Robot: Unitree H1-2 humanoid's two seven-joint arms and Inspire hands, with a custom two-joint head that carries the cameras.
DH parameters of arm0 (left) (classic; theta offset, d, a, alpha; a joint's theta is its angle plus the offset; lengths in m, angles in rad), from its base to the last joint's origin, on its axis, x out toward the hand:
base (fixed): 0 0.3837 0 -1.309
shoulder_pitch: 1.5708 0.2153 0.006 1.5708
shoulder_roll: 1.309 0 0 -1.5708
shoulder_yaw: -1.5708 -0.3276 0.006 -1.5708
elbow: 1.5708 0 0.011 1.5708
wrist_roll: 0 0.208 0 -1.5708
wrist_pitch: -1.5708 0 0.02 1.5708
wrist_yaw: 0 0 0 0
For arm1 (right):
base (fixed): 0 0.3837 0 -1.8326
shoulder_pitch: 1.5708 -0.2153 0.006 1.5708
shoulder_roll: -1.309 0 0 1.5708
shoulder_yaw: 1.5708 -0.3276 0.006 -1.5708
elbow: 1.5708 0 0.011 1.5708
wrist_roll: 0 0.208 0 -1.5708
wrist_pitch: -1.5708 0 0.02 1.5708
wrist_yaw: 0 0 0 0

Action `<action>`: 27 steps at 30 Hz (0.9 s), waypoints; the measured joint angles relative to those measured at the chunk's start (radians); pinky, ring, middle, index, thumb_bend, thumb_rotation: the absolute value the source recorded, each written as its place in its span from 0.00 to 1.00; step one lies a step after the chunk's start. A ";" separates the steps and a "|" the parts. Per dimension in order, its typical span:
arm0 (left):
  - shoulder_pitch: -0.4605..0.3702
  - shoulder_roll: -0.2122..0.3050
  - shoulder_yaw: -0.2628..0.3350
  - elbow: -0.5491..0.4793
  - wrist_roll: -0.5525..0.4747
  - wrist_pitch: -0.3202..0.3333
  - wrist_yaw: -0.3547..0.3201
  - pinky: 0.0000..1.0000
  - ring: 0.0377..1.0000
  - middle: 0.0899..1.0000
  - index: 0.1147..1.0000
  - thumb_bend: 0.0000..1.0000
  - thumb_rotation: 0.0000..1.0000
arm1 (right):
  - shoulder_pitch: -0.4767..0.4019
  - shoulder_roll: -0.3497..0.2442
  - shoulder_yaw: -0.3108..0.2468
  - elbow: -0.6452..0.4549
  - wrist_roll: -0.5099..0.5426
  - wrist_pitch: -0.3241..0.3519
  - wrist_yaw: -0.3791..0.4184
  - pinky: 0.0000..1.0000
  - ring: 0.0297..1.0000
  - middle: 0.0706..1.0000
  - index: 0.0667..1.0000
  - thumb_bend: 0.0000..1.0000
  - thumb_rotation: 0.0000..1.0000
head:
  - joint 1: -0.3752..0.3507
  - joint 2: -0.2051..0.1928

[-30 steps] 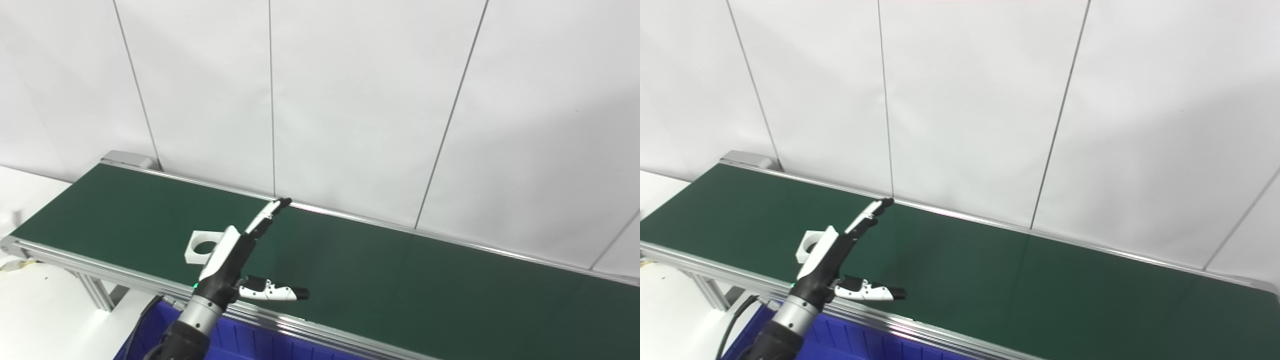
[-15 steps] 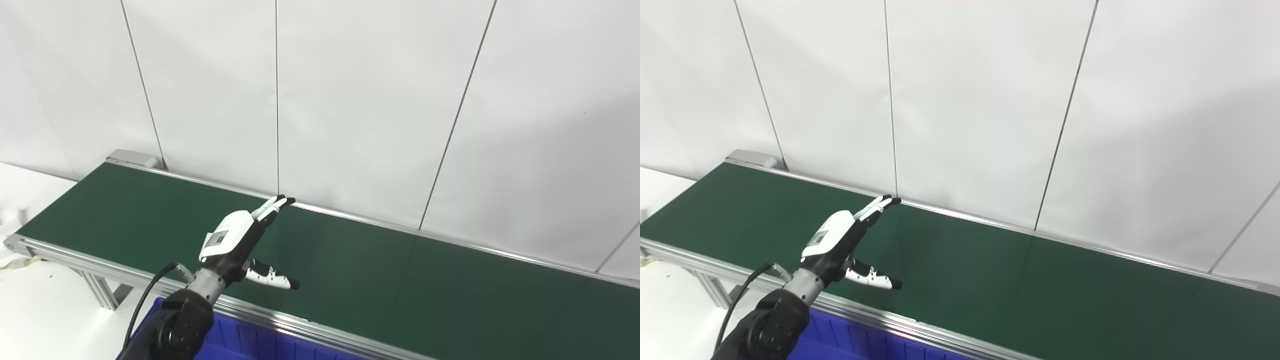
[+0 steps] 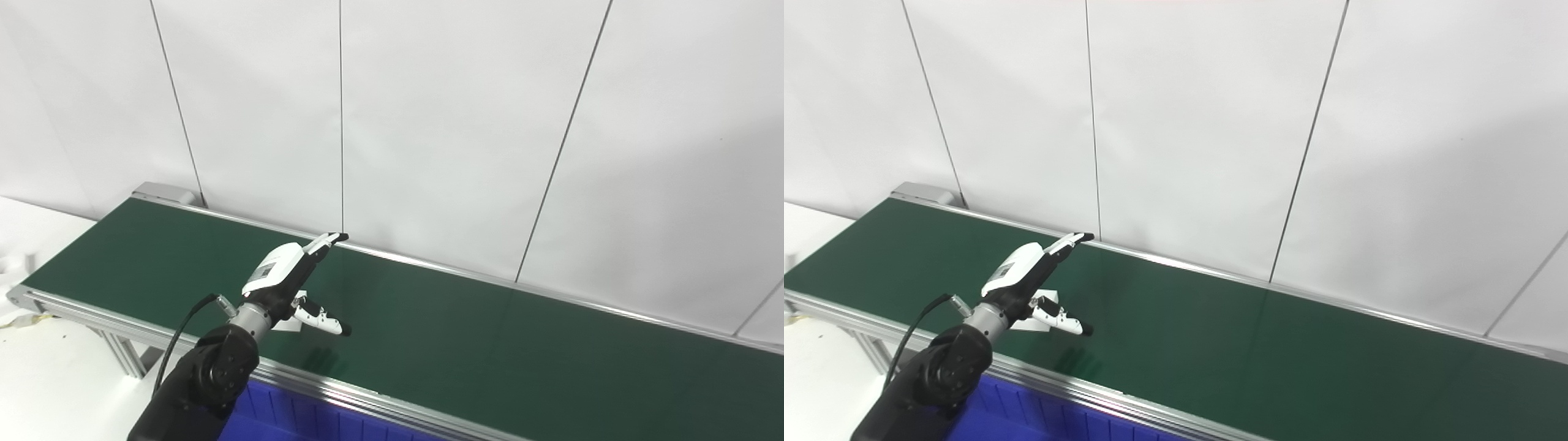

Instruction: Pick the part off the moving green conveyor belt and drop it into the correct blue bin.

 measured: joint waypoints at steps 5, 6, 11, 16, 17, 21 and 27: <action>-0.007 0.002 -0.009 0.069 0.001 0.001 0.015 0.88 0.92 0.96 0.94 0.88 0.03 | -0.001 0.001 0.004 0.001 -0.001 0.000 -0.004 0.71 0.78 0.82 0.84 0.70 0.32 | -0.002 -0.002; -0.010 0.002 -0.010 0.082 0.001 0.001 0.019 0.88 0.92 0.96 0.94 0.88 0.03 | -0.001 0.001 0.005 0.002 -0.002 0.000 -0.011 0.71 0.78 0.82 0.84 0.70 0.32 | -0.005 -0.003; -0.028 0.019 -0.023 0.120 0.004 0.037 0.018 0.91 0.94 0.97 0.96 0.87 0.02 | -0.005 0.001 0.010 0.004 -0.003 0.000 -0.020 0.71 0.79 0.82 0.84 0.70 0.33 | -0.006 -0.003; -0.050 0.039 -0.040 0.151 0.004 0.050 0.017 0.94 0.95 0.98 0.96 0.88 0.00 | -0.006 0.001 0.011 0.004 -0.002 0.000 -0.021 0.70 0.79 0.83 0.85 0.70 0.33 | -0.008 -0.005; -0.056 0.040 -0.042 0.164 0.003 0.052 0.017 0.95 0.96 0.98 0.96 0.88 0.00 | -0.006 0.001 0.012 0.004 -0.001 0.000 -0.021 0.70 0.79 0.83 0.84 0.70 0.33 | -0.008 -0.005; -0.063 0.040 -0.057 0.200 0.004 0.058 0.018 0.96 0.96 0.98 0.95 0.88 0.00 | -0.006 0.002 0.013 0.004 0.000 0.000 -0.021 0.70 0.78 0.82 0.84 0.70 0.33 | -0.008 -0.003; -0.088 0.046 -0.085 0.250 0.023 0.061 0.022 0.99 0.98 0.98 0.95 0.85 0.00 | -0.007 0.005 0.014 0.004 -0.004 0.000 -0.031 0.69 0.78 0.82 0.84 0.71 0.34 | -0.020 0.000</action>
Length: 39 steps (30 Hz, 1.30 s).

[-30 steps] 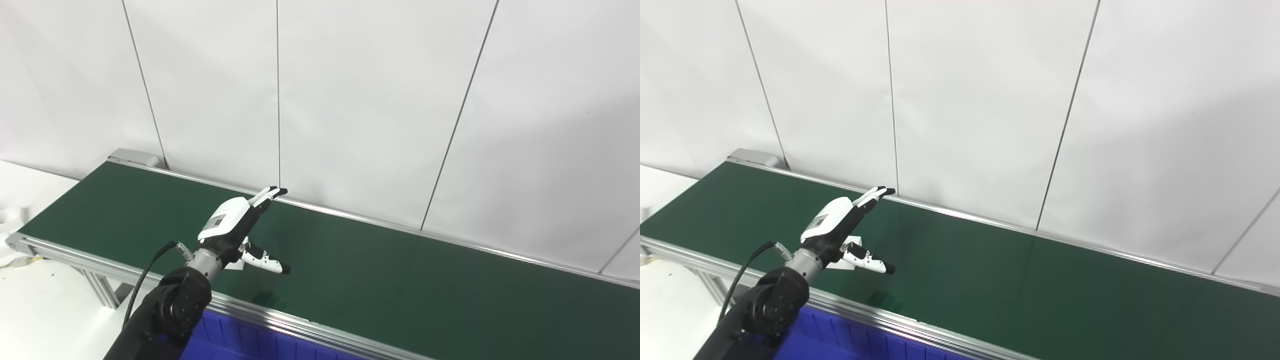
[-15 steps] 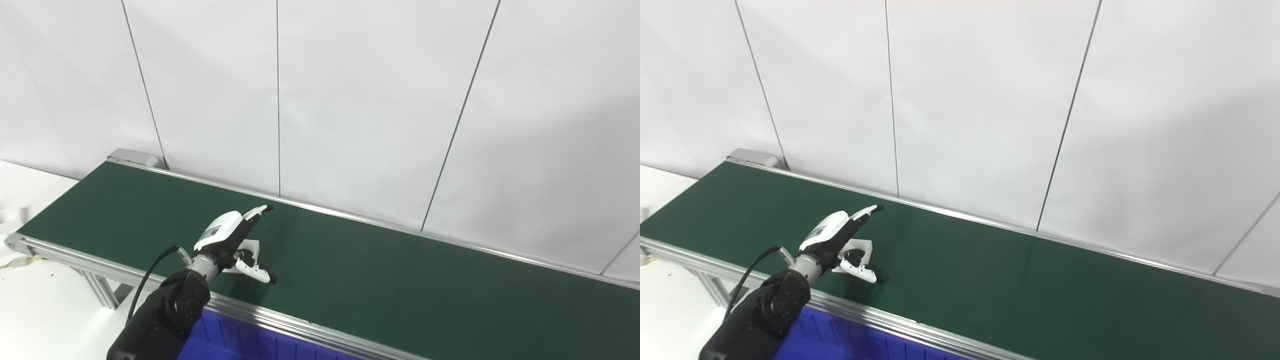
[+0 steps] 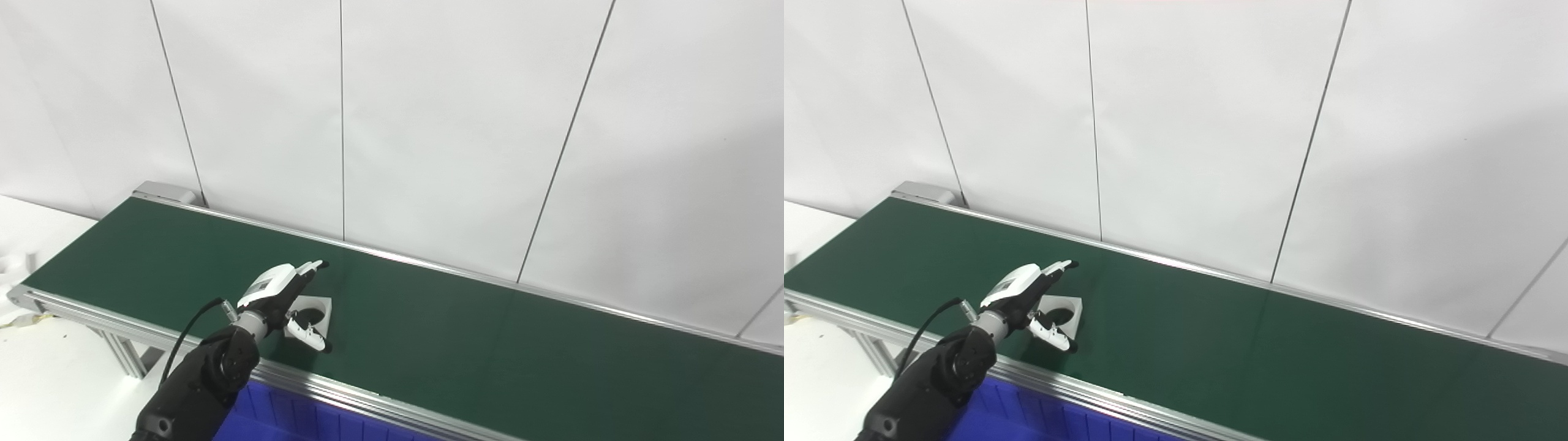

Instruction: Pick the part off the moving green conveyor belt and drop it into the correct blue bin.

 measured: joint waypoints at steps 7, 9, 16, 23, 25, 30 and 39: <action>-0.033 0.015 -0.036 0.048 0.003 0.000 0.006 0.98 0.96 0.96 0.92 0.81 0.00 | 0.002 0.001 0.002 0.000 -0.008 0.000 -0.002 0.68 0.78 0.82 0.84 0.70 0.33 | -0.003 0.003; -0.035 0.014 -0.048 0.066 0.004 -0.001 0.012 0.92 0.91 0.94 0.89 0.77 0.00 | 0.003 0.001 0.002 0.000 -0.013 0.000 -0.003 0.67 0.77 0.82 0.84 0.71 0.33 | -0.003 0.005; -0.048 0.003 -0.086 0.166 0.014 -0.053 0.107 0.74 0.79 0.85 0.80 0.64 0.00 | 0.012 0.002 0.001 -0.002 -0.018 0.000 -0.004 0.67 0.77 0.82 0.83 0.71 0.34 | -0.005 0.011; -0.093 -0.006 -0.127 0.210 0.024 -0.064 0.122 0.63 0.70 0.76 0.69 0.55 0.00 | 0.015 0.003 -0.001 -0.012 -0.018 0.000 -0.004 0.68 0.78 0.83 0.84 0.70 0.32 | -0.003 0.017; -0.101 -0.012 -0.126 0.223 0.013 -0.064 0.122 0.52 0.66 0.71 0.65 0.44 0.00 | 0.020 0.003 -0.002 -0.012 -0.019 0.000 -0.004 0.68 0.78 0.83 0.84 0.70 0.32 | -0.002 0.020; -0.111 -0.024 -0.132 0.236 -0.002 -0.076 0.129 0.37 0.46 0.55 0.51 0.44 0.00 | 0.022 0.008 -0.004 -0.013 -0.020 0.000 -0.004 0.67 0.77 0.82 0.84 0.70 0.32 | -0.003 0.025; -0.124 -0.051 -0.150 0.262 -0.002 -0.104 0.174 0.40 0.42 0.47 0.42 0.48 0.00 | 0.022 0.013 -0.004 -0.018 -0.028 0.000 -0.008 0.66 0.77 0.82 0.84 0.71 0.34 | -0.006 0.031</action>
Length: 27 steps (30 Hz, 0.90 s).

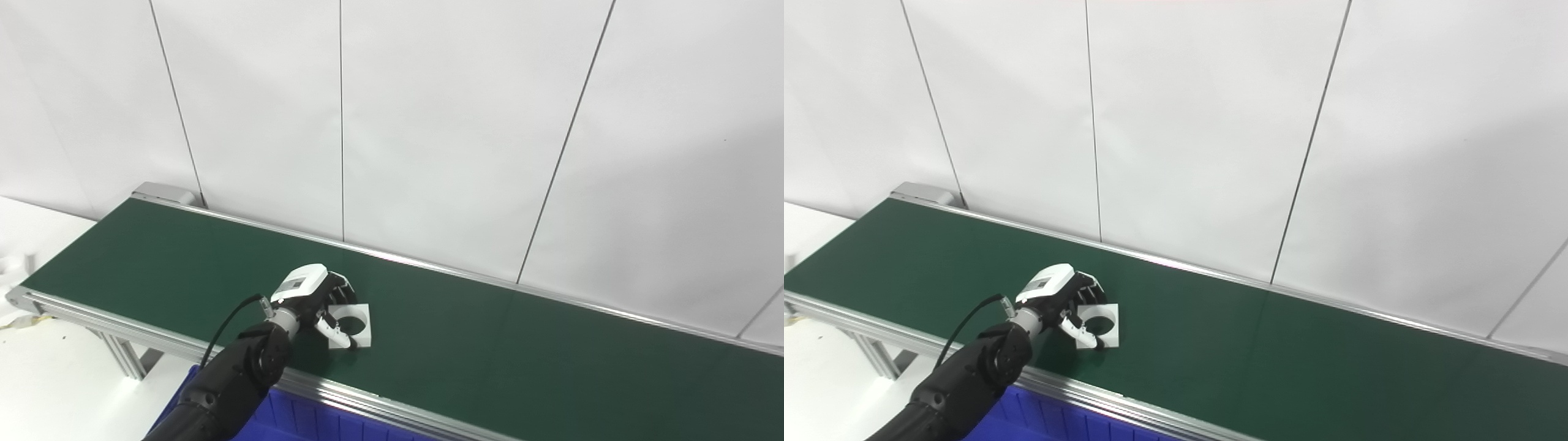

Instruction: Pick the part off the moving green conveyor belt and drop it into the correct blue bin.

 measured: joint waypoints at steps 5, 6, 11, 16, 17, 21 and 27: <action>0.025 -0.002 0.007 -0.028 -0.002 -0.012 0.021 0.39 0.42 0.48 0.42 0.48 0.00 | 0.001 0.003 -0.002 -0.003 0.001 0.000 0.000 0.68 0.78 0.82 0.84 0.71 0.34 | -0.003 0.006; 0.048 -0.001 0.016 -0.069 -0.005 -0.011 0.020 0.38 0.42 0.48 0.42 0.48 0.00 | 0.003 0.003 -0.002 -0.004 0.002 0.000 0.000 0.68 0.78 0.83 0.84 0.71 0.34 | -0.006 0.009; 0.188 -0.004 0.080 -0.307 -0.044 -0.014 0.029 0.33 0.42 0.49 0.42 0.47 0.00 | 0.016 0.003 -0.003 -0.016 0.003 0.000 0.000 0.69 0.79 0.84 0.85 0.72 0.36 | -0.029 0.038; 0.265 -0.004 0.130 -0.470 -0.086 -0.050 0.038 0.33 0.42 0.48 0.43 0.47 0.00 | 0.016 0.005 -0.006 -0.044 0.004 0.000 0.005 0.70 0.79 0.83 0.84 0.74 0.37 | -0.077 0.075; 0.280 -0.006 0.134 -0.499 -0.100 -0.076 0.038 0.33 0.42 0.48 0.43 0.47 0.00 | 0.017 0.006 -0.006 -0.049 0.003 0.000 0.006 0.70 0.79 0.83 0.84 0.75 0.38 | -0.077 0.075; 0.328 -0.019 0.154 -0.534 -0.158 -0.191 0.040 0.32 0.40 0.49 0.44 0.47 0.00 | 0.031 0.016 -0.011 -0.063 -0.001 0.000 0.010 0.70 0.78 0.83 0.84 0.79 0.41 | -0.107 0.100; 0.394 -0.031 0.165 -0.541 -0.177 -0.251 0.040 0.34 0.42 0.47 0.43 0.47 0.00 | 0.051 0.024 -0.024 -0.072 -0.012 0.000 0.017 0.70 0.78 0.82 0.84 0.81 0.43 | -0.143 0.124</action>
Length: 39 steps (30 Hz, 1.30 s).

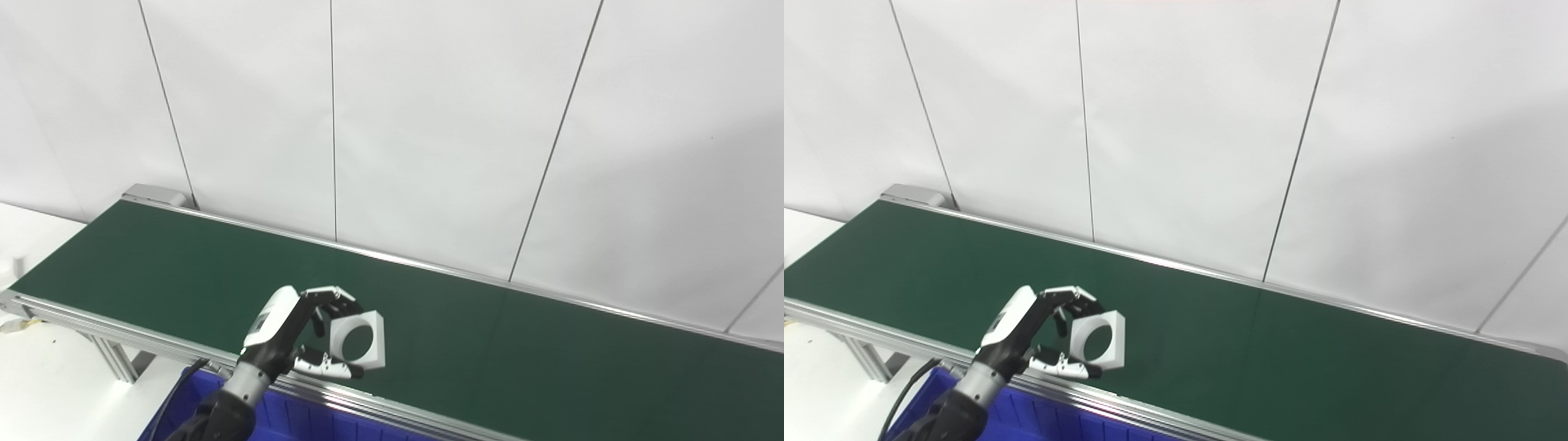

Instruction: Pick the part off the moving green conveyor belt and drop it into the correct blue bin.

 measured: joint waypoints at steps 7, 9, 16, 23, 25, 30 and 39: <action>0.033 0.000 0.005 -0.040 -0.018 -0.034 -0.018 0.35 0.43 0.46 0.42 0.47 0.00 | 0.005 0.026 -0.020 -0.041 -0.025 0.000 0.032 0.69 0.77 0.81 0.83 0.82 0.42 | -0.054 0.055; 0.045 0.000 0.005 -0.050 -0.017 -0.039 -0.023 0.34 0.43 0.47 0.42 0.47 0.00 | 0.012 0.033 -0.027 -0.059 -0.028 0.000 0.037 0.70 0.78 0.82 0.83 0.80 0.39 | -0.083 0.092; 0.093 0.001 0.003 -0.055 -0.016 -0.041 -0.053 0.32 0.41 0.48 0.44 0.47 0.00 | 0.029 0.053 -0.038 -0.103 -0.040 0.003 0.073 0.74 0.81 0.85 0.86 0.76 0.45 | -0.124 0.150; 0.126 -0.007 -0.011 -0.059 -0.017 -0.042 -0.080 0.31 0.41 0.50 0.42 0.47 0.00 | 0.029 0.065 -0.060 -0.103 -0.057 0.006 0.095 0.76 0.82 0.86 0.88 0.76 0.50 | -0.120 0.204; 0.140 -0.019 -0.018 -0.070 -0.010 -0.040 -0.084 0.34 0.42 0.48 0.41 0.47 0.00 | 0.029 0.068 -0.065 -0.104 -0.055 0.007 0.103 0.77 0.82 0.87 0.88 0.77 0.51 | -0.120 0.216; 0.170 -0.038 -0.048 -0.092 0.030 -0.027 -0.103 0.38 0.42 0.47 0.42 0.48 0.00 | 0.026 0.075 -0.074 -0.116 -0.054 0.021 0.122 0.77 0.82 0.87 0.89 0.76 0.53 | -0.123 0.253; 0.177 -0.021 -0.072 -0.080 0.015 -0.023 -0.156 0.39 0.45 0.45 0.43 0.48 0.00 | 0.020 0.085 -0.093 -0.131 -0.053 0.030 0.144 0.75 0.81 0.86 0.88 0.80 0.54 | -0.149 0.285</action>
